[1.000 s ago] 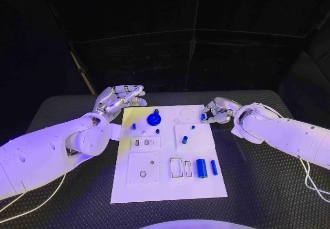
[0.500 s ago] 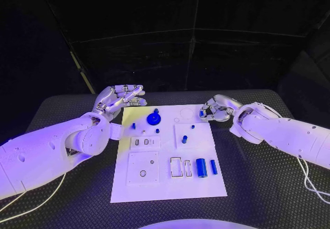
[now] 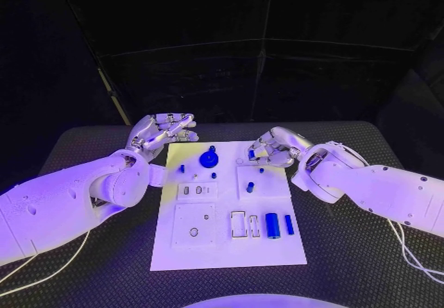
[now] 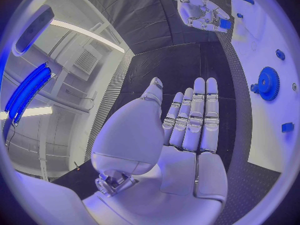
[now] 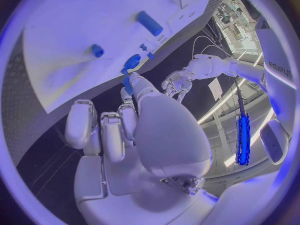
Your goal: Assemble the parts on the task board
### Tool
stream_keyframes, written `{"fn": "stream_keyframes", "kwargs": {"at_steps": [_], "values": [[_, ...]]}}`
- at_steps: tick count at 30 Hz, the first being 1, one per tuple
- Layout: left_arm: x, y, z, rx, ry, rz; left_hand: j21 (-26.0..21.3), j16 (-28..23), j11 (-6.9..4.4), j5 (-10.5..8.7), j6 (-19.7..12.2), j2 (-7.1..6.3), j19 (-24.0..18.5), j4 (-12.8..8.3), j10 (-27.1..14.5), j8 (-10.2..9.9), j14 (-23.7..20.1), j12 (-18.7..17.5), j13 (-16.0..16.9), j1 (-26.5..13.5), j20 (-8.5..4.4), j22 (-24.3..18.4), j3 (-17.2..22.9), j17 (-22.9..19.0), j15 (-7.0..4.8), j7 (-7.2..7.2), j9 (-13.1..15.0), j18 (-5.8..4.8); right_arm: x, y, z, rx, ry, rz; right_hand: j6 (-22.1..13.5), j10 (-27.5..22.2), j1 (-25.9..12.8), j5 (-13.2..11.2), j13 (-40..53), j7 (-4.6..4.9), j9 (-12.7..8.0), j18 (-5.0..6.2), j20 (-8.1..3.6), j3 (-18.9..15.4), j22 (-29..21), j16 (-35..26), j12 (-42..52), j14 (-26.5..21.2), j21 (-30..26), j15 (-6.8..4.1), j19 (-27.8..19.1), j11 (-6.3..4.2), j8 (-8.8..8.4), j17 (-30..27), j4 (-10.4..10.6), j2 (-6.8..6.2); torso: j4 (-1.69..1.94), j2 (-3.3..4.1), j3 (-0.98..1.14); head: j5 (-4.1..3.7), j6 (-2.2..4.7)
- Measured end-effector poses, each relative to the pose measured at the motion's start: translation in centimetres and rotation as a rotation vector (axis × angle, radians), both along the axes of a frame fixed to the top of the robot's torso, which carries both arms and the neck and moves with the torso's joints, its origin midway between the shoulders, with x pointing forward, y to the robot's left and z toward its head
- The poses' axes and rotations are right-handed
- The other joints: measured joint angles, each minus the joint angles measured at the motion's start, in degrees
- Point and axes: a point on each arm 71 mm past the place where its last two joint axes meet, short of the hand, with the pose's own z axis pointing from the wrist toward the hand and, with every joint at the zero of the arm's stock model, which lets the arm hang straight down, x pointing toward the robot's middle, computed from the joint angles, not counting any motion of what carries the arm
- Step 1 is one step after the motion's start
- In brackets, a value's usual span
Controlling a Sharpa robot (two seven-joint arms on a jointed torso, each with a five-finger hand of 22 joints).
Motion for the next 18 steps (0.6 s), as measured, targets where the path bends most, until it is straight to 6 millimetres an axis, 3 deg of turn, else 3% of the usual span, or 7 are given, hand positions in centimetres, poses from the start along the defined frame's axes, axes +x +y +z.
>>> {"fn": "stream_keyframes", "kwargs": {"at_steps": [8, 18], "values": [[0.1, 0.1, -0.1, 0.002, 0.001, 0.004, 0.0, 0.0, 0.0, 0.0, 0.0, 0.27, 0.0, -0.1, 0.0, 0.0, 0.0, 0.0, 0.0, 0.3, 0.0, 0.0, -0.1, 0.0, 0.0, 0.0, 0.0, 0.0, -1.4, 6.5, 0.6, -0.036, -0.002, 0.038, 0.0, 0.2, -0.3, -1.4, 0.0, -0.01, 0.0, 0.0, 0.0, 0.2, 0.0, 0.0, -0.1, 0.0, 0.0, 0.0, 0.0, -0.19, -0.01, 0.0, -0.2, 0.32, 0.04, 0.02, -0.04, 1.26, -0.43], [0.3, 0.1, -0.2, 0.003, 0.002, 0.007, 0.0, -0.2, 0.0, 0.0, 0.0, 0.27, 0.0, -0.1, 0.0, 0.0, 0.0, 0.0, 0.0, 0.3, 0.0, 0.0, -0.1, 0.0, 0.0, 0.0, 0.0, 0.0, -1.8, 10.4, 0.1, -0.121, -0.027, 0.052, -0.1, 0.2, -0.5, -1.6, 0.0, -0.07, 0.0, 0.01, -0.2, 0.4, 0.0, 0.0, -0.3, 0.0, 0.0, 0.01, -0.2, -0.2, -0.01, 0.0, -0.4, 0.53, 0.08, 0.08, -0.05, 2.46, -1.14]]}}
